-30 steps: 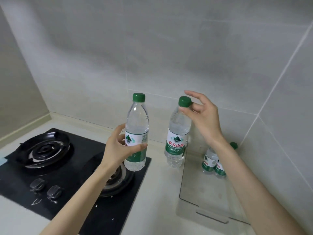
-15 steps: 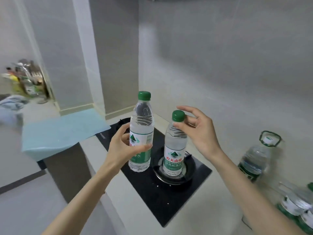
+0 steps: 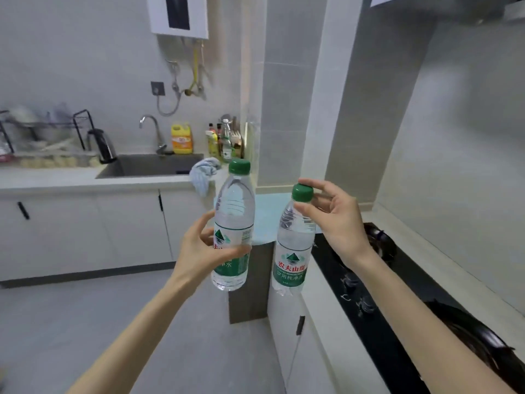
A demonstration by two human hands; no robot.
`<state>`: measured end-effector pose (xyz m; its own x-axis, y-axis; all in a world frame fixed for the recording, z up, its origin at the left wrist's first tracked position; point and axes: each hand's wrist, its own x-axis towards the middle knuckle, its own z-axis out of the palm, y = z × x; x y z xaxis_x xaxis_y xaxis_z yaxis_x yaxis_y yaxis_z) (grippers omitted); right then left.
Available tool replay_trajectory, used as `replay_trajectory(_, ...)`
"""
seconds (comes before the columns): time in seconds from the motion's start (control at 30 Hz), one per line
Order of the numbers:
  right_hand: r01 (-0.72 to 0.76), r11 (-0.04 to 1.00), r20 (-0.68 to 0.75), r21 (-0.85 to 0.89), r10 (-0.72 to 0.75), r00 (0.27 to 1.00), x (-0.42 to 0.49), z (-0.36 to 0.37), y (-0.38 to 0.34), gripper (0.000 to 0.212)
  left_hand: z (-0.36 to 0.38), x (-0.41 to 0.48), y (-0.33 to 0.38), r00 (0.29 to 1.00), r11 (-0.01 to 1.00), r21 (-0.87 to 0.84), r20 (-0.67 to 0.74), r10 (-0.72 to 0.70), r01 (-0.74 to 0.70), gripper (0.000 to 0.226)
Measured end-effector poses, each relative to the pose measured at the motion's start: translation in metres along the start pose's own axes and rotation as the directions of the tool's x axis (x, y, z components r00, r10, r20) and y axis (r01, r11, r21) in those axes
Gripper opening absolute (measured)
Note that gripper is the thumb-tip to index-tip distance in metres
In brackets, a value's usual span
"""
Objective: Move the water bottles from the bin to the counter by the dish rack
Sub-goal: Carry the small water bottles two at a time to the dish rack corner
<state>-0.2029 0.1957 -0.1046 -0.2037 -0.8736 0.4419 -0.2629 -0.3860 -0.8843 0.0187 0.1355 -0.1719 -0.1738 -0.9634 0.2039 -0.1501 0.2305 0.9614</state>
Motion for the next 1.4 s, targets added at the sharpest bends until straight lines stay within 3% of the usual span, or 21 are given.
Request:
replay_trajectory(0.47, 0.072, 0.984, 0.248, 0.161, -0.111, 0.962, 0.115, 0.272, 0.009, 0.040, -0.247, 0.057, -0.060, 0.942, 0.995, 0.076, -0.335, -0.029, 0.058, 0.077)
replay_trajectory(0.93, 0.061, 0.946, 0.513, 0.319, -0.226, 0.828, 0.260, 0.500, 0.047, 0.041, -0.411, 0.161, -0.129, 0.756, 0.978, 0.144, -0.654, -0.022, 0.153, 0.079)
replay_trajectory(1.4, 0.050, 0.917, 0.631, 0.395, -0.310, 0.711, 0.422, 0.705, 0.079, 0.040, -0.551, 0.303, -0.165, 0.593, 0.978, 0.099, -0.805, -0.028, 0.181, 0.078)
